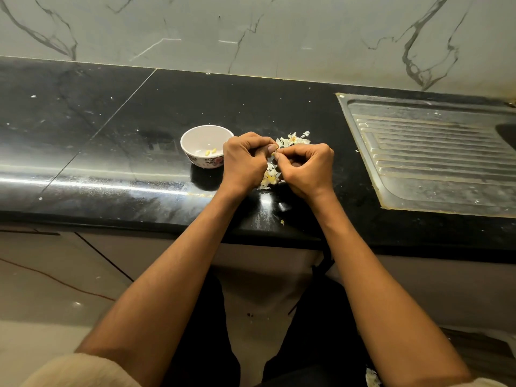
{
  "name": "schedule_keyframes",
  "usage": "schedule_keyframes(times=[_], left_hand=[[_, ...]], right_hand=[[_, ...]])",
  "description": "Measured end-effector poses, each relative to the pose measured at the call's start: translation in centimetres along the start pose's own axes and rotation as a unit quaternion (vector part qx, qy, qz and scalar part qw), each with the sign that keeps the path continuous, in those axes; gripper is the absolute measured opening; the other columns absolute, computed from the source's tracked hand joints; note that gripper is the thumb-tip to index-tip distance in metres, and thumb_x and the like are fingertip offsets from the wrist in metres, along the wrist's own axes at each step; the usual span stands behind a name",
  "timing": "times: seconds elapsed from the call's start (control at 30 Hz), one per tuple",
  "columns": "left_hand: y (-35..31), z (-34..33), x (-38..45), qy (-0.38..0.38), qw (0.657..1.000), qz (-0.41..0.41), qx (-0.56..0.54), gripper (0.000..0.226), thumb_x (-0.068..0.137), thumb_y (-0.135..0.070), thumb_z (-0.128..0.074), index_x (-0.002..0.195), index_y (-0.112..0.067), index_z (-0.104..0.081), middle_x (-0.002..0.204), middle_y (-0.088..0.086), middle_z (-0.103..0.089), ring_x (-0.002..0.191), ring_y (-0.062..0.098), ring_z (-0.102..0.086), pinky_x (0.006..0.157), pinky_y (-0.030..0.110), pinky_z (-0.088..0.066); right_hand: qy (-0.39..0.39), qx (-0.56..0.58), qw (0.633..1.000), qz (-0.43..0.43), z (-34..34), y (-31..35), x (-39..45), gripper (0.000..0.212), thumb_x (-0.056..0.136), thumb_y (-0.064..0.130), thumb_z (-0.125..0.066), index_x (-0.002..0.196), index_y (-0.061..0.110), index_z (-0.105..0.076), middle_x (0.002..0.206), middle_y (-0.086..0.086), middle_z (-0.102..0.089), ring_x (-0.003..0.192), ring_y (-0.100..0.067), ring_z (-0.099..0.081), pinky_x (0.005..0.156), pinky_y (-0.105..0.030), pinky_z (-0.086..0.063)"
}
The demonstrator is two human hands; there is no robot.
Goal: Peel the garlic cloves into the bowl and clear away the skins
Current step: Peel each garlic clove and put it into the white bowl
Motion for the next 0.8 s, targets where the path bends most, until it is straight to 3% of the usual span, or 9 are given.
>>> schedule_keyframes(times=[0.4, 0.7, 0.8], left_hand=[[-0.15, -0.04, 0.04, 0.002, 1.000, -0.005, 0.011, 0.015, 0.084, 0.004, -0.070, 0.088, -0.004, -0.082, 0.084, 0.001, -0.075, 0.076, 0.005, -0.070, 0.073, 0.017, -0.054], [-0.49, -0.20, -0.05, 0.014, 0.999, -0.020, 0.028, 0.015, 0.082, 0.004, -0.070, 0.086, -0.005, -0.082, 0.082, 0.003, -0.076, 0.075, 0.012, -0.072, 0.071, 0.026, -0.059], [-0.43, -0.32, -0.10, 0.013, 1.000, -0.018, 0.020, 0.014, 0.082, 0.003, -0.071, 0.087, -0.004, -0.082, 0.083, 0.004, -0.076, 0.075, 0.010, -0.071, 0.072, 0.026, -0.059]], right_hand=[[0.002, -0.008, 1.000, 0.002, -0.11, -0.16, 0.00, 0.007, 0.080, 0.003, -0.080, 0.083, 0.008, -0.083, 0.068, 0.009, -0.072, 0.050, 0.002, -0.061, 0.053, -0.009, -0.044], [-0.010, -0.036, 0.999, 0.001, -0.17, -0.30, 0.03, 0.007, 0.076, 0.009, -0.077, 0.078, 0.013, -0.082, 0.062, 0.006, -0.072, 0.048, -0.001, -0.061, 0.052, -0.022, -0.053], [-0.011, -0.033, 0.999, -0.004, -0.12, -0.38, 0.13, 0.007, 0.076, 0.010, -0.077, 0.078, 0.013, -0.083, 0.062, 0.008, -0.071, 0.048, 0.000, -0.060, 0.052, -0.021, -0.052]])
Point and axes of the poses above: each hand's wrist, its own x-axis towards the middle knuckle, its own z-axis out of the back of the hand, y = z × x, the point moved 8 cm from there along x, towards the middle knuckle
